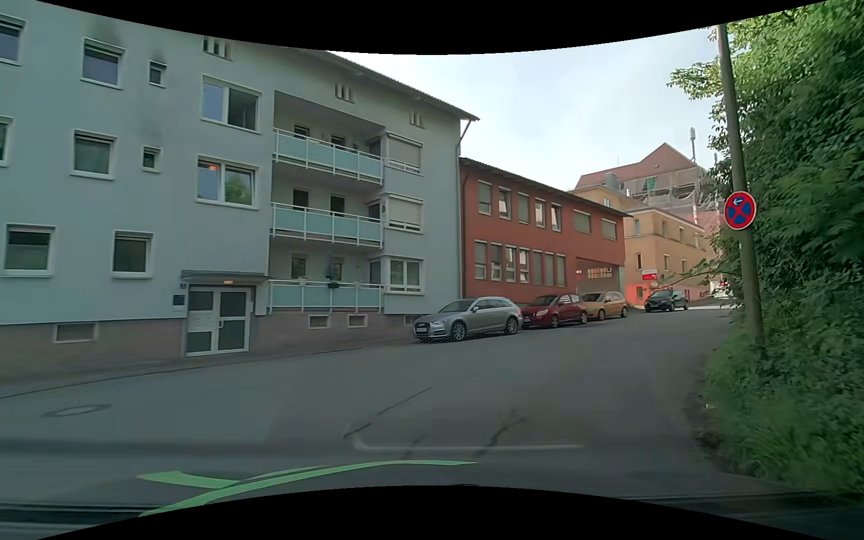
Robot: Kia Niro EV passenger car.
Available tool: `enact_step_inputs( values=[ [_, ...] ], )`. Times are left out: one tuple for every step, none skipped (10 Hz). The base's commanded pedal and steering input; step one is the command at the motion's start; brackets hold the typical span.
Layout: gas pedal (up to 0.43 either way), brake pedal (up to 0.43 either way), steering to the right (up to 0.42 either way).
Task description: Follow the waypoints while adhering to traffic rules and regulations
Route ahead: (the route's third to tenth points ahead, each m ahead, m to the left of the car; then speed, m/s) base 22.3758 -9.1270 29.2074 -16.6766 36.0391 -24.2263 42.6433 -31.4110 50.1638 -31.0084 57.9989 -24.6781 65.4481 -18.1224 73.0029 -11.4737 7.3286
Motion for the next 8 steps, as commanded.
enact_step_inputs(
  values=[
    [0.13,0.0,0.237],
    [0.138,0.0,0.24],
    [0.15,0.0,0.241],
    [0.22,0.0,0.241],
    [0.22,0.0,0.241],
    [0.22,0.0,0.24],
    [0.22,0.0,0.237],
    [0.22,0.0,0.232]
  ],
)
